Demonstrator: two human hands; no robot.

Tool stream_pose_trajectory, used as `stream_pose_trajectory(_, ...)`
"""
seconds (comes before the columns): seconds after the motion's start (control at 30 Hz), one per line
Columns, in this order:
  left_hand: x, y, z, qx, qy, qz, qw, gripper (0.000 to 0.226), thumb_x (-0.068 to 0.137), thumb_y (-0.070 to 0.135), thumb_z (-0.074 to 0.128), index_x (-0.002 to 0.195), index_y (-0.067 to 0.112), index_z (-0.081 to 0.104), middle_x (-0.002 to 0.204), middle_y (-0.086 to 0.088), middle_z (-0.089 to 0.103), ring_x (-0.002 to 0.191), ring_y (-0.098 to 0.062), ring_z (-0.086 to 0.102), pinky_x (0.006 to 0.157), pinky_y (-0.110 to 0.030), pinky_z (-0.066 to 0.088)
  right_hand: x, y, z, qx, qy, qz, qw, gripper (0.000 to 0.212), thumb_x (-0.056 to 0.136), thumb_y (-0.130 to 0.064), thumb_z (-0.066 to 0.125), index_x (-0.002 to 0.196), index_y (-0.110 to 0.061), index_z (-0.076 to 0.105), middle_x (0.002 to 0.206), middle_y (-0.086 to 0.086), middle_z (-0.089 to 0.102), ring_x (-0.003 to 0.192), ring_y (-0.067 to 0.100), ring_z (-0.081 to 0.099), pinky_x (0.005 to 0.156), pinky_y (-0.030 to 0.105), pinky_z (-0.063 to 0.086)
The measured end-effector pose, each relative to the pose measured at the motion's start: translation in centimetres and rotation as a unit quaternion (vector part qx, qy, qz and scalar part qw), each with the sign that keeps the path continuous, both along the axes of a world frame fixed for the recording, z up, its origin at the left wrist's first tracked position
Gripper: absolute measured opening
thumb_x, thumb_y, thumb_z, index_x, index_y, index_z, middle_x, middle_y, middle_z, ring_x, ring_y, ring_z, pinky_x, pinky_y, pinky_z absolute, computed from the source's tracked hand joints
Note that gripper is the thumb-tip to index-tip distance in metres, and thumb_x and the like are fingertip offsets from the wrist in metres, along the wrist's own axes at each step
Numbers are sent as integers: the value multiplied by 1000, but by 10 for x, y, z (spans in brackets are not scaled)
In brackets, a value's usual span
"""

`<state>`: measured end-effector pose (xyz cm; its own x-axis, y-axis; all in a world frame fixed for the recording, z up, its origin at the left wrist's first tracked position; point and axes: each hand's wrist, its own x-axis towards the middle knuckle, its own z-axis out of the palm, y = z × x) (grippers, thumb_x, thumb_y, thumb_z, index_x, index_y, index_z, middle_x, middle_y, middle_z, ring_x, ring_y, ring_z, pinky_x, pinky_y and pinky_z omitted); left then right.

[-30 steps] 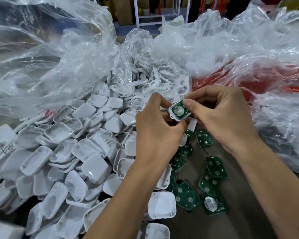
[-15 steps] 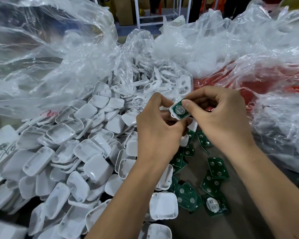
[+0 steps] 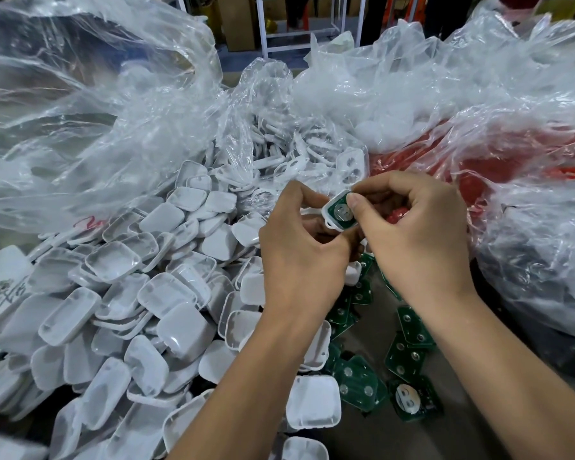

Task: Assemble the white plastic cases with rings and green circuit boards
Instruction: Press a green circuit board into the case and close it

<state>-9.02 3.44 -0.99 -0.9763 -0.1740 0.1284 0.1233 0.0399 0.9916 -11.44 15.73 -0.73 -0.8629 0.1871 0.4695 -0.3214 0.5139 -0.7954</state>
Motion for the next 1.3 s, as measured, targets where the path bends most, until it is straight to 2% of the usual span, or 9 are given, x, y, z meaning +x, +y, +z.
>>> stream_pose_trajectory(0.1, -1, -1, -1, -5, 7, 4, 1000, 36, 83, 5, 83, 98, 18, 54, 67, -6, 75, 56, -22, 74, 42, -23, 51, -3, 2, -2, 13, -5, -14, 1000, 11, 85, -26, 85, 95, -25, 79, 92, -3, 70, 71, 4, 64, 70, 17, 49)
stream_pose_trajectory(0.2, -3, -2, -3, -24, 8, 4, 1000, 38, 82, 7, 84, 96, 23, 53, 67, -5, 75, 55, -23, 73, 41, -24, 48, -5, 4, -3, -1, -21, -9, 1000, 16, 85, -27, 85, 99, -24, 78, 86, -5, 72, 69, 5, 66, 65, 17, 51)
stream_pose_trajectory(0.33, -4, -5, -2, -22, 6, -23, 999, 41, 81, 9, 87, 99, 23, 54, 71, -6, 76, 56, -21, 74, 49, -22, 52, -9, 9, -4, -128, -99, 67, 984, 8, 90, -20, 82, 96, -23, 78, 74, -5, 77, 52, 3, 65, 45, 16, 48)
stream_pose_trajectory(0.47, -8, -10, -2, -28, -3, -44, 999, 39, 82, 7, 85, 106, 21, 57, 73, -9, 76, 62, -27, 75, 61, -41, 63, -13, 13, -6, -192, -144, 105, 965, 3, 91, -14, 80, 90, -17, 80, 62, 4, 72, 44, 10, 56, 43, 19, 46)
stream_pose_trajectory(0.67, -11, -12, -4, 25, -33, -40, 998, 15, 95, 20, 74, 104, 16, 63, 78, -9, 77, 67, -27, 76, 74, -55, 64, -12, 12, -8, -218, -140, 112, 959, 7, 87, -16, 84, 87, -13, 78, 67, 11, 73, 52, 17, 62, 48, 24, 50)
stream_pose_trajectory(0.77, -14, -13, -6, 30, -22, -41, 998, 8, 97, 13, 71, 99, 13, 64, 74, -10, 76, 62, -27, 74, 69, -50, 65, -12, 12, -8, -226, -140, 121, 956, 8, 87, -16, 84, 87, -12, 77, 67, 13, 73, 51, 18, 61, 47, 24, 49)
stream_pose_trajectory(0.93, -17, -16, -8, 43, -19, -58, 997, 7, 97, 11, 70, 98, 9, 64, 72, -14, 75, 57, -24, 70, 59, -32, 58, -12, 13, -6, -230, -153, 127, 953, 9, 87, -15, 84, 88, -9, 77, 67, 13, 71, 51, 18, 60, 45, 23, 48)
stream_pose_trajectory(1.13, -18, -16, -9, 52, -15, -54, 997, 5, 98, 10, 69, 100, 7, 65, 70, -12, 74, 55, -21, 68, 54, -25, 54, -11, 22, 4, -286, -209, 206, 912, 25, 103, -22, 64, 98, -2, 78, 89, 27, 75, 61, 20, 65, 45, 22, 49)
stream_pose_trajectory(1.3, -17, -17, -9, 43, -15, -57, 997, 2, 99, 10, 68, 98, 12, 66, 68, -11, 73, 55, -20, 68, 53, -25, 53, -11, 21, 4, -256, -203, 186, 927, 5, 93, -8, 75, 95, -7, 79, 87, 21, 77, 62, 22, 68, 46, 22, 51)
